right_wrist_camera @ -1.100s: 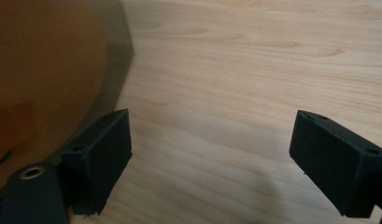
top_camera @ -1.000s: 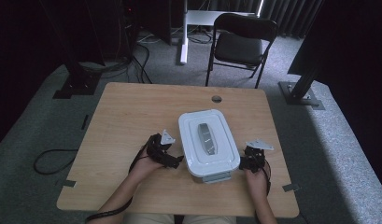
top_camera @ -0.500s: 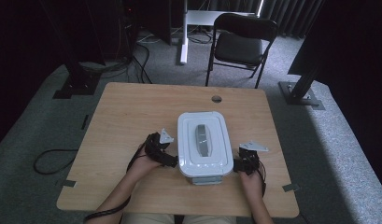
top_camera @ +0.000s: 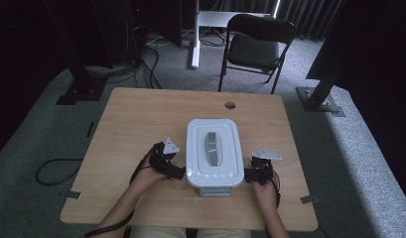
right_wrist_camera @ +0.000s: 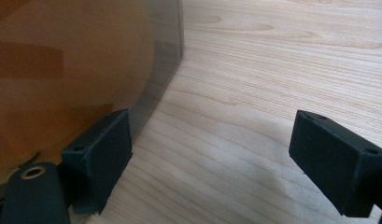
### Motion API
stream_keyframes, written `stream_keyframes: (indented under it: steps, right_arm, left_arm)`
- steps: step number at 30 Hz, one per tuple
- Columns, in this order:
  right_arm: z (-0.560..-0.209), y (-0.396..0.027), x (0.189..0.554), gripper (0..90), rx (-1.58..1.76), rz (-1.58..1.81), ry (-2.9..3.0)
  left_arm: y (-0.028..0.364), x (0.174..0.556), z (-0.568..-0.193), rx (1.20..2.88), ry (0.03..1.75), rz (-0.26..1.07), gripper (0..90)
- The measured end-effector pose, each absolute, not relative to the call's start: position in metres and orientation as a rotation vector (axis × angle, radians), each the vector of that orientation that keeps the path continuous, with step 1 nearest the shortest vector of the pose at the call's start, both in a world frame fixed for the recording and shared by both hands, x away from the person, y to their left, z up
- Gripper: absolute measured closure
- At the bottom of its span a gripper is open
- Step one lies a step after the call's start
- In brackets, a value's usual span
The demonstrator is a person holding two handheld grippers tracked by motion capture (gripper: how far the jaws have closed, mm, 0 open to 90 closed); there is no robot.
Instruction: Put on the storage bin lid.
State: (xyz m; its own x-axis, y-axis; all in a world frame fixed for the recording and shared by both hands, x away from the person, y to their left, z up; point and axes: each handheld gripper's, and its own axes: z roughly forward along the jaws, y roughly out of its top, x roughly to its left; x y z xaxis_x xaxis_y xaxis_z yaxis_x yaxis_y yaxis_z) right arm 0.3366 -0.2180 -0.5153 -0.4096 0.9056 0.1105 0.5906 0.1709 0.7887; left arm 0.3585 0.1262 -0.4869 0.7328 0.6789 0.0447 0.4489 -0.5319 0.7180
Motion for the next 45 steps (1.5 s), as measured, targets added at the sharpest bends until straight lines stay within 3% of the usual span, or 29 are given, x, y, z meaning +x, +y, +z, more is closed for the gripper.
stream_keyframes:
  steps: [45]
  right_arm:
    - [-0.506,-0.242,0.336,12.9,1.384,1.166,2.021]
  left_arm:
    - [0.172,0.337,-0.481,2.135,0.886,0.445,0.5]
